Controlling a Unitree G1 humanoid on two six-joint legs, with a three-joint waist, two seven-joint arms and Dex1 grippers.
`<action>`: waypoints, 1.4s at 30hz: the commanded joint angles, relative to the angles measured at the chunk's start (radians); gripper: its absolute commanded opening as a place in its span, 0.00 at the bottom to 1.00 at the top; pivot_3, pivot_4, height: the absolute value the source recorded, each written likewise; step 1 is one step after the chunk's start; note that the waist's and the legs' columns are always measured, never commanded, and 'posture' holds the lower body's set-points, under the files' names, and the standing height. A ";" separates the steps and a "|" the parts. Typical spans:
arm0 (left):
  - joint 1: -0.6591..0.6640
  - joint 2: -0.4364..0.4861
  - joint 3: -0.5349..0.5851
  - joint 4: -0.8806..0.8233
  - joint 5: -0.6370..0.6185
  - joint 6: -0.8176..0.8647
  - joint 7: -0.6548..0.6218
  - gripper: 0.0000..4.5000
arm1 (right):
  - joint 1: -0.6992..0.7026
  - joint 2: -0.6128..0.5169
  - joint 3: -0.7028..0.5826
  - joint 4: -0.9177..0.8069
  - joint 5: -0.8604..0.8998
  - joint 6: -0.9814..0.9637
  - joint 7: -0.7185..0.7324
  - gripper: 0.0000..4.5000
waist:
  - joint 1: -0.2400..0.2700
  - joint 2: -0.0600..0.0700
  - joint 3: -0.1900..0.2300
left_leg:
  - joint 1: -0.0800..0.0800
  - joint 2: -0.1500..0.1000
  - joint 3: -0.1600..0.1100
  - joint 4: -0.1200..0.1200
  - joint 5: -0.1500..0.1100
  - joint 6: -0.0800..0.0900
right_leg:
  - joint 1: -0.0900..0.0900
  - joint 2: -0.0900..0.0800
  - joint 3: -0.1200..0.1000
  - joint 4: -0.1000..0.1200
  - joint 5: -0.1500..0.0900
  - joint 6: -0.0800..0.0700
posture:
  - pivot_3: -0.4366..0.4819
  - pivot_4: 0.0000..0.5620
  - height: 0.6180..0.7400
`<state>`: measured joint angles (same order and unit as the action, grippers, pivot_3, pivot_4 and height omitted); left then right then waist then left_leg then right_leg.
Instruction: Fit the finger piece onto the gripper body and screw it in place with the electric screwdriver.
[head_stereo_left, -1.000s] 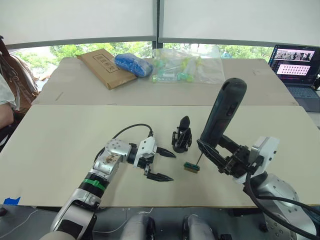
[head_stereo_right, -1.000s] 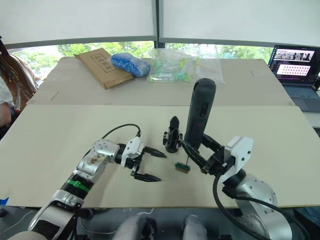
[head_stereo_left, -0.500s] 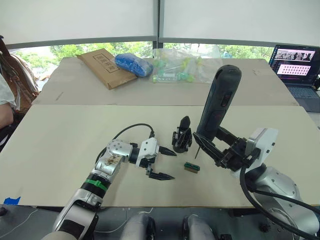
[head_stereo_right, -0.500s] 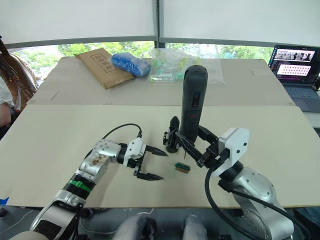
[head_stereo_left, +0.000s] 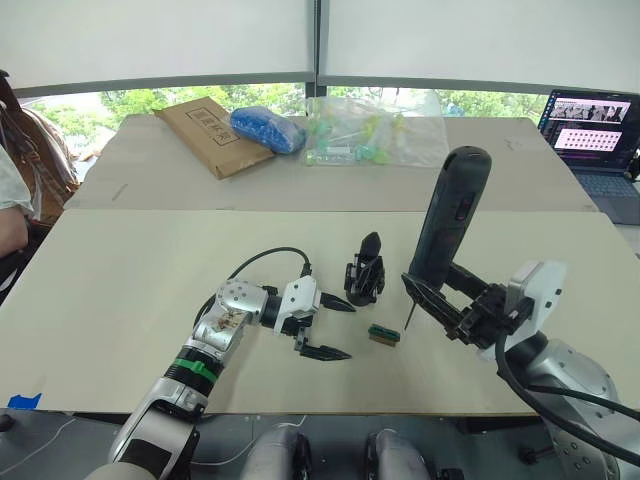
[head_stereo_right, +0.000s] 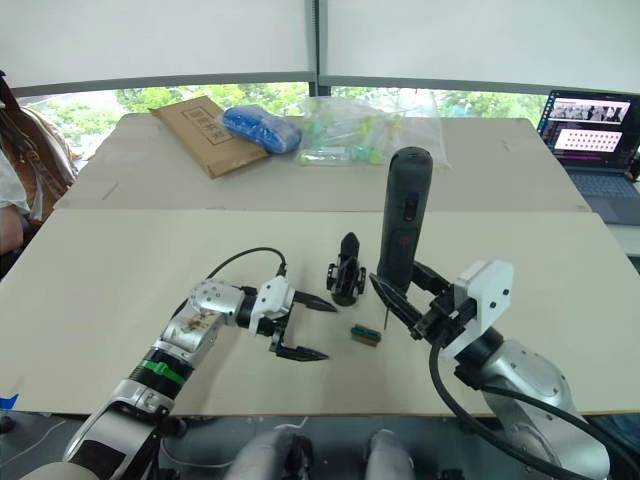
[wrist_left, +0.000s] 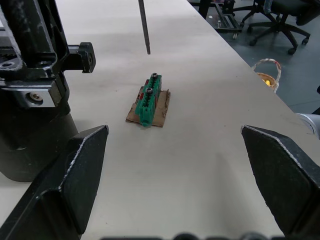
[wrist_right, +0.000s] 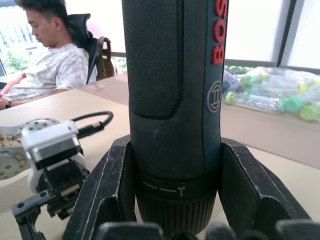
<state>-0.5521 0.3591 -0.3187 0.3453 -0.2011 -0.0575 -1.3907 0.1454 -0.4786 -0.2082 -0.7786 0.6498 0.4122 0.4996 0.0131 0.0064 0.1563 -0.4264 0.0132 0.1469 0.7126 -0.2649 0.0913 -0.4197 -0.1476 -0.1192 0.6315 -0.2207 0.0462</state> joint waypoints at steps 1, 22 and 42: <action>-0.017 -0.002 0.010 -0.012 -0.007 -0.016 -0.003 1.00 | 0.026 0.008 -0.026 -0.074 0.014 -0.073 0.021 0.42 | -0.001 0.000 0.000 | 0.000 0.000 0.000 0.000 0.000 0.000 | 0.000 0.000 0.000 0.000 0.000 0.000 | 0.48 0.27 0.93; -0.017 -0.002 0.008 -0.020 -0.004 -0.014 0.002 1.00 | -0.013 0.021 0.014 -0.027 -0.015 -0.094 0.043 0.42 | -0.001 0.000 0.000 | 0.000 0.000 0.000 0.001 0.000 0.000 | 0.000 0.000 0.000 0.000 0.000 0.000 | 0.48 0.27 0.93; -0.023 -0.009 0.007 -0.018 -0.001 -0.012 0.009 1.00 | -0.044 0.032 0.032 -0.016 -0.038 -0.085 0.030 0.42 | -0.001 0.000 0.000 | 0.000 0.000 0.000 0.001 0.000 0.000 | 0.000 0.000 0.000 0.000 0.000 0.000 | 0.48 0.27 0.93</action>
<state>-0.5561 0.3542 -0.3187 0.3451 -0.1982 -0.0603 -1.3851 0.1226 -0.4534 -0.1691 -0.7624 0.6072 0.3739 0.5300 0.0123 0.0064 0.1563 -0.4265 0.0134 0.1469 0.7131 -0.2650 0.0916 -0.4197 -0.1476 -0.1190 0.6315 -0.2205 0.0462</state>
